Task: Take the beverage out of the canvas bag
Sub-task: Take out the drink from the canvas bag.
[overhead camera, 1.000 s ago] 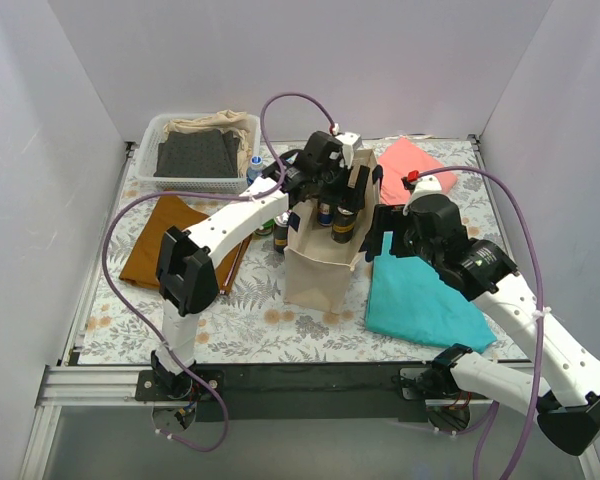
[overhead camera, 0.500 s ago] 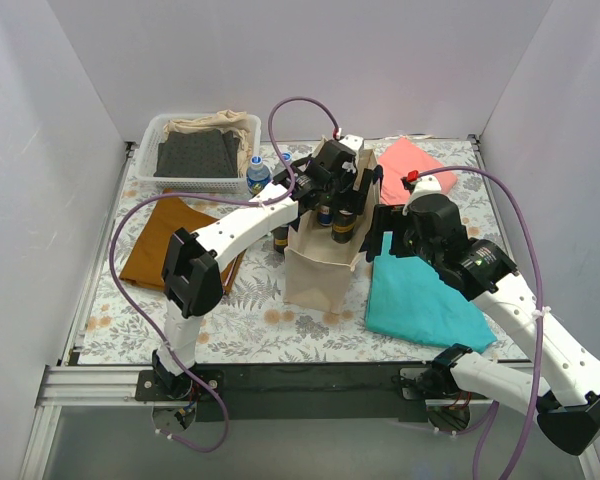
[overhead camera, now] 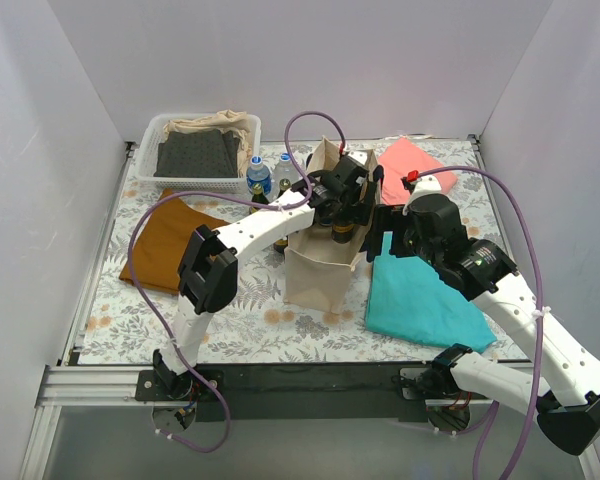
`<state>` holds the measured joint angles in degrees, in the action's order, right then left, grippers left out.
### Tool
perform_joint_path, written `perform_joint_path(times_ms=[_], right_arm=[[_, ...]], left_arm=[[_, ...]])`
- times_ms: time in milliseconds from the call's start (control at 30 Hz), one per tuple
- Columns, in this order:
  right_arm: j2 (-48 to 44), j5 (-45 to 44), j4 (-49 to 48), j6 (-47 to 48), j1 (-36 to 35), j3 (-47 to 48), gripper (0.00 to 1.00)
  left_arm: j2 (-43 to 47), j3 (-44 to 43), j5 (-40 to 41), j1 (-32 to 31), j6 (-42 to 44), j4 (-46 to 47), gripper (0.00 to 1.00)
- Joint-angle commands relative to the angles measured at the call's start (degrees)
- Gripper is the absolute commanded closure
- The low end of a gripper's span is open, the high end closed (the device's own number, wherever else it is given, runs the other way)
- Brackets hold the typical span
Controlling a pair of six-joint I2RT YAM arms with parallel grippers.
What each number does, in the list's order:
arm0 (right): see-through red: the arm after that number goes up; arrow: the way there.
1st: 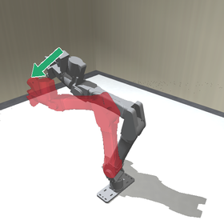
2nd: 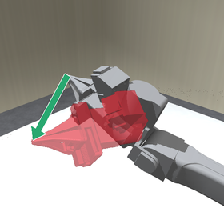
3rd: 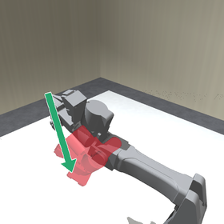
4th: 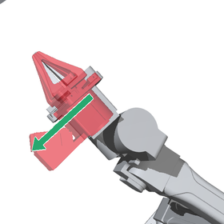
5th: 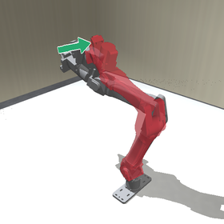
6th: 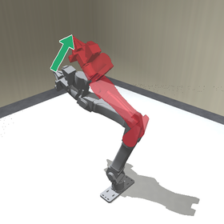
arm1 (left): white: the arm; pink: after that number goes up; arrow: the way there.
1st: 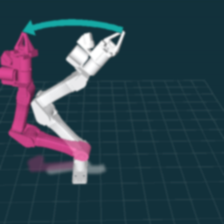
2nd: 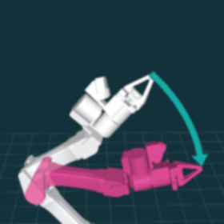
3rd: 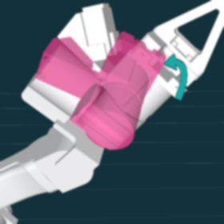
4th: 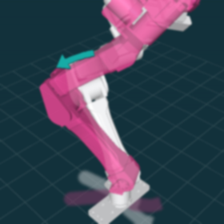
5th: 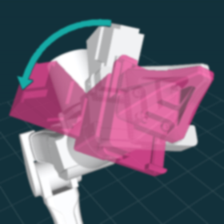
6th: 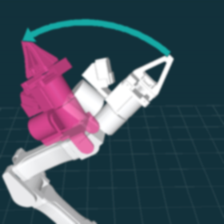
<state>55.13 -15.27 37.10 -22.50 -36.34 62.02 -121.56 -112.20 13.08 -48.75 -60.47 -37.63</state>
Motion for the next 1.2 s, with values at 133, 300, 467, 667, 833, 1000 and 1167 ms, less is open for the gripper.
perform_joint_path(times_ms=[133, 300, 467, 667, 833, 1000, 1167], right_arm=[[-0.2, -0.38, -0.8, 0.18, 0.21, 0.65, 0.03], [-0.03, -0.29, -0.8, 0.26, 0.21, 0.56, 0.03], [-0.03, -0.38, -0.8, 0.18, 0.3, 0.38, 0.03], [-0.2, -0.55, -0.8, 0.26, 0.3, 0.3, 0.03], [-0.11, -0.55, -0.8, 0.35, 0.3, 0.21, 0.03], [-0.03, -0.64, -0.8, 0.35, 0.3, 0.21, 0.03], [-0.2, -0.73, -0.8, 0.35, 0.3, 0.21, 0.03]], left_arm=[[1.06, -2.23, 6.16, -0.38, -2.81, -0.08, 0.24], [0.18, -3.37, 5.64, -0.38, -3.17, 0.62, 0.28], [-0.61, -2.76, 5.11, -0.38, -4.39, 0.54, 0.34], [-1.14, -2.67, 5.73, -0.47, -4.57, 0.54, 0.35], [-1.58, -2.84, 5.99, -0.47, -4.57, 0.62, 0.35], [-2.19, -3.37, 6.17, -0.47, -4.48, 0.71, 0.47], [-2.02, -3.37, 5.82, -0.47, -4.05, 0.71, 0.78]])
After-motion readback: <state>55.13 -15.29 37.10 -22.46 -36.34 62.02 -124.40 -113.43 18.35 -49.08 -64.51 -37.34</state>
